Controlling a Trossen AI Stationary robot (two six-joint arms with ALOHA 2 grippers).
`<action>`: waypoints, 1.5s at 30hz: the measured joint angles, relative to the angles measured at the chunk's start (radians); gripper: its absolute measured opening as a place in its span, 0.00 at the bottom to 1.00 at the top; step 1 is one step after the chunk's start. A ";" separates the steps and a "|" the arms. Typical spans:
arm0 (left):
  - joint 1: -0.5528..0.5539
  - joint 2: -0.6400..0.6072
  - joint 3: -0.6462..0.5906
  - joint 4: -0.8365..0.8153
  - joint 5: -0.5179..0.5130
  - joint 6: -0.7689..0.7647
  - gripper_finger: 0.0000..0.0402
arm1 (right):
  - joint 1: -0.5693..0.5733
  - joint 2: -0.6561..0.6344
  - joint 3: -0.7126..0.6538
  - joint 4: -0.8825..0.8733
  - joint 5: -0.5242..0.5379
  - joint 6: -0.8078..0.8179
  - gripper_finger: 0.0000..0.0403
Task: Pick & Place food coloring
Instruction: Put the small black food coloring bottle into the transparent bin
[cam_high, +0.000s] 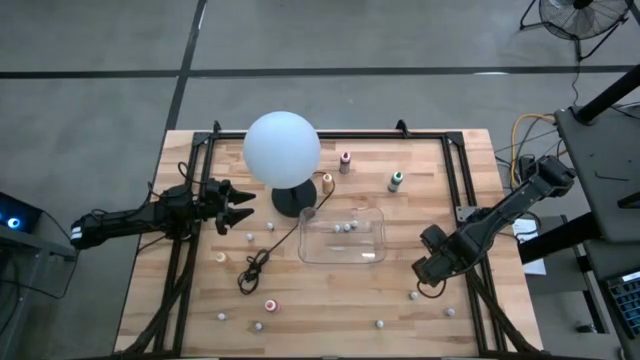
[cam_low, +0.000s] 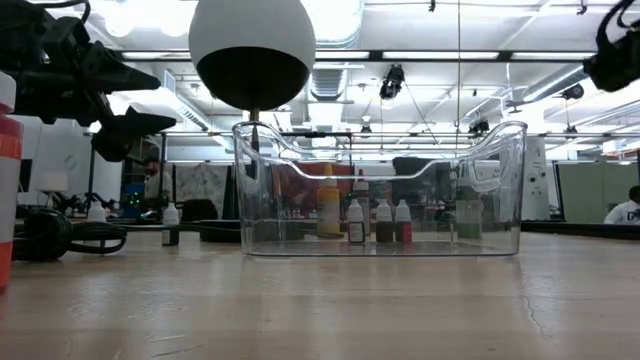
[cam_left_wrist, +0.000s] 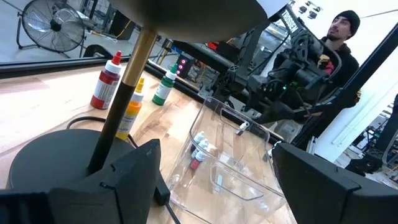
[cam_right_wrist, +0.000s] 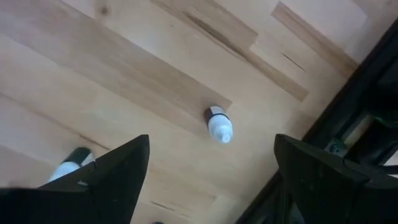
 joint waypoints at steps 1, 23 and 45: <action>0.000 0.000 0.000 0.000 0.000 0.000 0.70 | 0.000 -0.002 -0.014 0.016 -0.003 0.000 0.82; 0.000 0.000 0.000 0.000 0.000 0.000 0.70 | 0.006 -0.039 -0.228 0.246 -0.066 0.017 0.75; 0.000 0.000 0.000 0.000 0.000 0.000 0.70 | 0.006 -0.052 -0.243 0.274 -0.067 -0.003 0.27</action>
